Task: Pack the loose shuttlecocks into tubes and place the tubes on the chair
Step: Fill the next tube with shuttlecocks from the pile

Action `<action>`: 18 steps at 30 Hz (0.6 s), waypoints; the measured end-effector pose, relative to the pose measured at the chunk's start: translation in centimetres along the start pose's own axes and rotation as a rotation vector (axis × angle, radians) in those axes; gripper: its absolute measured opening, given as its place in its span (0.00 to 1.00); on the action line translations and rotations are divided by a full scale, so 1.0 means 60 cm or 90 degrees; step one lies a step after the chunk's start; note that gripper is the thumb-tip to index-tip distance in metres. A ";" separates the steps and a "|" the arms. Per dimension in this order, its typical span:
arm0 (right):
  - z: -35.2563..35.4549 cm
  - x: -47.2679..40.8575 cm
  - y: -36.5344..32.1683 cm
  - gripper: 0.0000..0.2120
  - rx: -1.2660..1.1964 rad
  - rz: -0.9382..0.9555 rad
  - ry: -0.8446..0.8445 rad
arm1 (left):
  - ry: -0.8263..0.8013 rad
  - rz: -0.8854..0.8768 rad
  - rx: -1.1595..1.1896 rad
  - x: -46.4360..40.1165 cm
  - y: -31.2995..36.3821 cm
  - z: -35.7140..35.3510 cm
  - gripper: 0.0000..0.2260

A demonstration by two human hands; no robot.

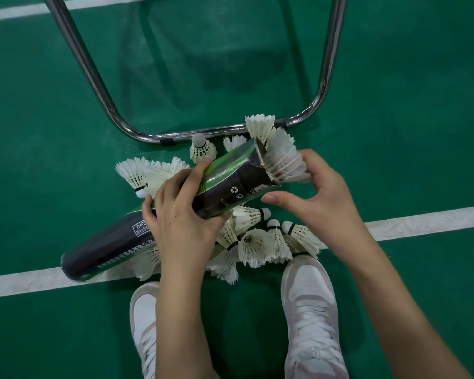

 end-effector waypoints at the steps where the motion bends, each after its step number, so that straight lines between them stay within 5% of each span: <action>1: -0.003 -0.001 0.005 0.25 0.011 -0.012 -0.004 | -0.002 -0.003 0.000 0.000 0.002 -0.001 0.37; 4: -0.008 -0.002 0.011 0.30 0.019 -0.024 -0.004 | 0.000 -0.008 0.002 0.000 0.008 -0.004 0.37; 10: -0.019 0.002 -0.008 0.17 0.002 0.016 -0.003 | 0.001 -0.022 0.012 0.001 0.017 -0.007 0.36; 18: -0.019 0.002 -0.010 0.18 -0.027 0.021 -0.010 | -0.003 -0.030 0.006 0.001 0.016 -0.007 0.36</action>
Point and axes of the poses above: each hand's wrist, its own x-axis away from the middle knuckle, its own z-axis out of the back of the hand, y = z × x, the point moved 9 cm from there along -x, towards the middle knuckle, and after that the axes turned 6 degrees about y, right-handed, at the moved point
